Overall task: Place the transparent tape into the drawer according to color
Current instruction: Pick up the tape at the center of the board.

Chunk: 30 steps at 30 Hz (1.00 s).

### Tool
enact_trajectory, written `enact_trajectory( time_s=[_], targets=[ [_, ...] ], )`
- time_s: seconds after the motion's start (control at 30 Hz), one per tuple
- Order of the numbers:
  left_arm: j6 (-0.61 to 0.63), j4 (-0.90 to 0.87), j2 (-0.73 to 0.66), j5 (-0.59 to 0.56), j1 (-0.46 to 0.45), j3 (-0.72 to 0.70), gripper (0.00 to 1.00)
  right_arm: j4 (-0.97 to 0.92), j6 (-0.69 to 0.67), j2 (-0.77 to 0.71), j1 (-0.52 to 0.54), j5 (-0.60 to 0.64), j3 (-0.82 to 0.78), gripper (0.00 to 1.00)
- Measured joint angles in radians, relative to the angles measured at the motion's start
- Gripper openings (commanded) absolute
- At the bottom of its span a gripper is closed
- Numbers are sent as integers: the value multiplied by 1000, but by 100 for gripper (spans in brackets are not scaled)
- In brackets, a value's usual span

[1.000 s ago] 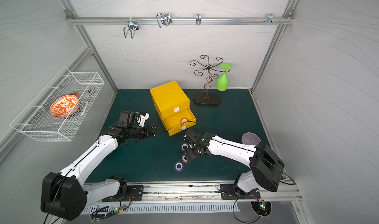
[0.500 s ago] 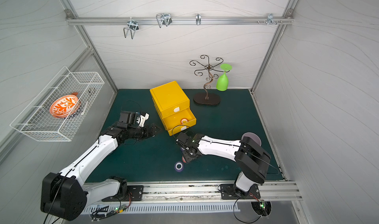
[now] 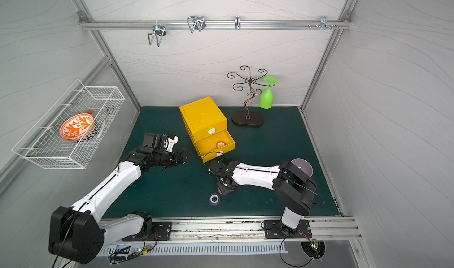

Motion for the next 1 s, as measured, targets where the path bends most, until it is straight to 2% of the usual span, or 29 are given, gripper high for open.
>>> enact_trajectory(
  time_s=[0.27, 0.67, 0.83, 1.0],
  targets=[
    [1, 0, 0, 0, 0, 0, 99, 2, 2, 3, 0, 0, 14, 50],
    [1, -7, 0, -3, 0, 0, 99, 10, 10, 52, 0, 1, 15, 41],
    [3, -7, 0, -4, 0, 0, 99, 10, 11, 65, 0, 8, 29, 29],
    [5, -7, 0, -4, 0, 0, 99, 7, 16, 75, 0, 13, 37, 11]
  ],
)
